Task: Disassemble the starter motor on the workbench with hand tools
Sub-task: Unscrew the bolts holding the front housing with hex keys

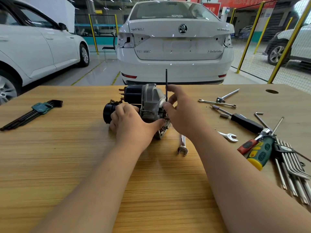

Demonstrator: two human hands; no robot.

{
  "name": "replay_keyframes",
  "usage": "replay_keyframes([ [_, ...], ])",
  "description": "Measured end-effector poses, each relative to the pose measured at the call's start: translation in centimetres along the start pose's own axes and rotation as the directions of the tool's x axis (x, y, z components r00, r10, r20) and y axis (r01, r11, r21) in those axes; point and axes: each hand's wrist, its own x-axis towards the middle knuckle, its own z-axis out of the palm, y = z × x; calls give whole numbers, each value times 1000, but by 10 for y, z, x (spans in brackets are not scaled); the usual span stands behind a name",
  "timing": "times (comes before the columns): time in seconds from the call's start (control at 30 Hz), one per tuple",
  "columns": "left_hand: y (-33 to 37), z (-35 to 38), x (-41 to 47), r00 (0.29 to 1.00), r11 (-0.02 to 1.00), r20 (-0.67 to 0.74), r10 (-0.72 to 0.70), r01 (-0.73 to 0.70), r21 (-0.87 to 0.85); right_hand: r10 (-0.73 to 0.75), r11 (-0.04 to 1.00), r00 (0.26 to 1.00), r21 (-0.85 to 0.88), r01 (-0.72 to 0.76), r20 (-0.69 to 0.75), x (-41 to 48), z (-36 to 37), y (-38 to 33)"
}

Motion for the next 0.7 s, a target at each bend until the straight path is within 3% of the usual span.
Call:
replay_keyframes([
  [0.17,0,0,1,1000,1000,3,0,0,10,-115,992,993,49,115,-7,-5,-3,-4],
  [0.47,0,-2,0,1000,1000,22,10,-10,6,-276,947,951,-131,294,138,-18,-16,-14],
  [0.7,3,-8,-3,998,1000,60,13,-13,0,-240,934,919,-184,307,312,-27,-17,-15],
])
